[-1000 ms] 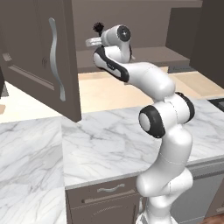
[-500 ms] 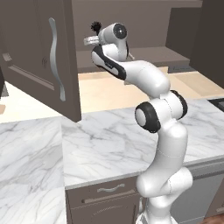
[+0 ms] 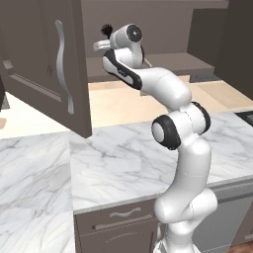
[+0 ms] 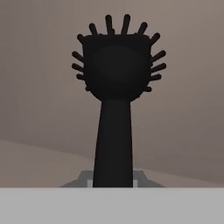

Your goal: Pick up the dish brush and dish brush from the sink, and place them back in the cabinet, and close the cabinet doors.

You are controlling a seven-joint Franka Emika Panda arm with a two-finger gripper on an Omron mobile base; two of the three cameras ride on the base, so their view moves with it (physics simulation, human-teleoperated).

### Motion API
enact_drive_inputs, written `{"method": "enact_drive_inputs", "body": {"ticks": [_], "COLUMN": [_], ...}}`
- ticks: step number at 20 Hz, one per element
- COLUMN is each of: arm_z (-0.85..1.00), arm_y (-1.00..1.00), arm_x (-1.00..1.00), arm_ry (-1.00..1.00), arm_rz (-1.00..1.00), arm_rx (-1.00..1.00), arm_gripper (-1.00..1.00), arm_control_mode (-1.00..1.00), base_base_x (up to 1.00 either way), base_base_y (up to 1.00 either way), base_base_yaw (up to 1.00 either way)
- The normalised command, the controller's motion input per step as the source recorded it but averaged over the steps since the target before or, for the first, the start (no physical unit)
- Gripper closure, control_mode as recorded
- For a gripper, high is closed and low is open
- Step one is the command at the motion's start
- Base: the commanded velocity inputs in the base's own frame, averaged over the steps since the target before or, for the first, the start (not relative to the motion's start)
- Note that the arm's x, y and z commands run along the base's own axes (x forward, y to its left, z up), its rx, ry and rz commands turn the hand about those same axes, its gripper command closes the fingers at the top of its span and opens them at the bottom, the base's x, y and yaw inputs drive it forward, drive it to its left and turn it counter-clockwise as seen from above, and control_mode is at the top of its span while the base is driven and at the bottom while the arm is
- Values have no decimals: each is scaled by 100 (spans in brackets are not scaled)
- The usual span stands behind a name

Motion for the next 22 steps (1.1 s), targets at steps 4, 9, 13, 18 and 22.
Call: {"method": "enact_drive_inputs", "body": {"ticks": [4,9,13,18,22], "arm_z": [-33,-40,-20,-1,0], "arm_y": [9,9,4,0,0], "arm_x": [-8,-4,0,0,0], "arm_ry": [0,0,0,0,0], "arm_rz": [2,1,0,0,0], "arm_rx": [0,0,0,0,0], "arm_gripper": [100,100,100,100,100], "arm_control_mode": [-100,-100,-100,-100,-100], "base_base_x": [0,0,0,0,0], "base_base_y": [0,0,0,0,0], "base_base_yaw": [0,0,0,0,0]}}
